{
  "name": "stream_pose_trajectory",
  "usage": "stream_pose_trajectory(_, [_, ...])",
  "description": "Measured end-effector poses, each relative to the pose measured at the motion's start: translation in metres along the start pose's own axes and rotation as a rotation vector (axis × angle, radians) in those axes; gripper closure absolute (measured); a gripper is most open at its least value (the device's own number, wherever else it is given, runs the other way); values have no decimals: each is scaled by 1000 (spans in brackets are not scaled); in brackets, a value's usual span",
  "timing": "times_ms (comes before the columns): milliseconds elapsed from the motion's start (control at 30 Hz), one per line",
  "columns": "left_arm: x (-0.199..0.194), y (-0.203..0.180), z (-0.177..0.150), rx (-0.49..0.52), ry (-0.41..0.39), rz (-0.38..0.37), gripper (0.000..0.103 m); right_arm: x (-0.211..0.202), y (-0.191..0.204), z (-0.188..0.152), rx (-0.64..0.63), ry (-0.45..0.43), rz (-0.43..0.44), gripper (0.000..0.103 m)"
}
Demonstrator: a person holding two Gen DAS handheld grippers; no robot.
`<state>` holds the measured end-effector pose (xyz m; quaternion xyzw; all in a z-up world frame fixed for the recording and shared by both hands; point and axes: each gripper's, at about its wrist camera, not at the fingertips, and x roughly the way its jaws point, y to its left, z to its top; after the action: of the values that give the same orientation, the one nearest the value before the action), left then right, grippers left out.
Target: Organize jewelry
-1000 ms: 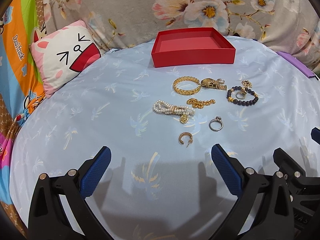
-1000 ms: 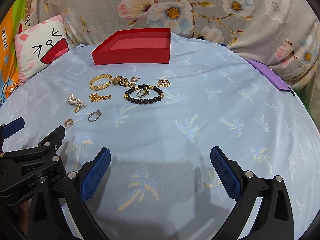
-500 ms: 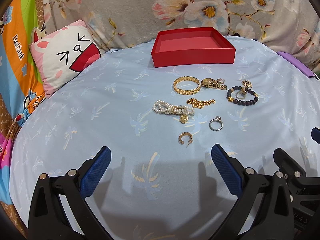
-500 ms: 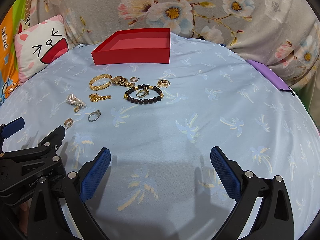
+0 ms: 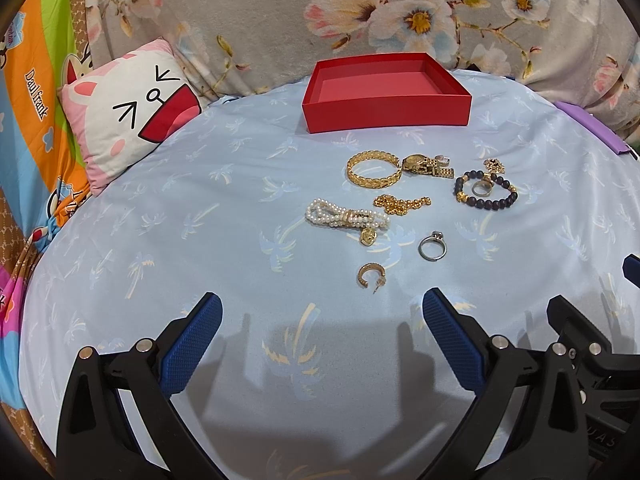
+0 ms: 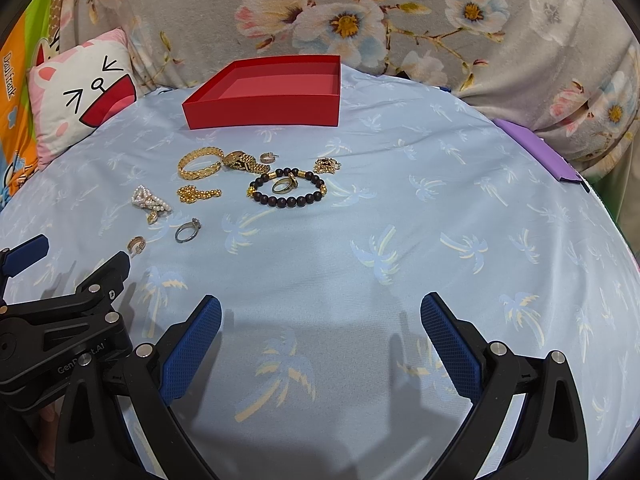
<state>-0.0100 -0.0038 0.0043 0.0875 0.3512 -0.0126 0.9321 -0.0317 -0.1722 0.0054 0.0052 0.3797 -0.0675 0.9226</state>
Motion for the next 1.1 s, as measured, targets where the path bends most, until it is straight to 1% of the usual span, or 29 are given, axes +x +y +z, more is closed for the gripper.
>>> stream_pose_trajectory(300, [2,1,-3,-4,7,-6,5,2,1,-2,-6,-11,17,5])
stream_pose_trajectory(600, [1,3,-3,-14,6,-13,5,-5,5,-1,-20,-38,31,5])
stream_pose_trajectory(833, [3,5,-3,-26,26,-32,5,-5,6,0,-24,-34,40,5])
stream_pose_trajectory(1100, [4,7,-1,-34,31,-49,5,-4,5,1,-20,-30,52,5])
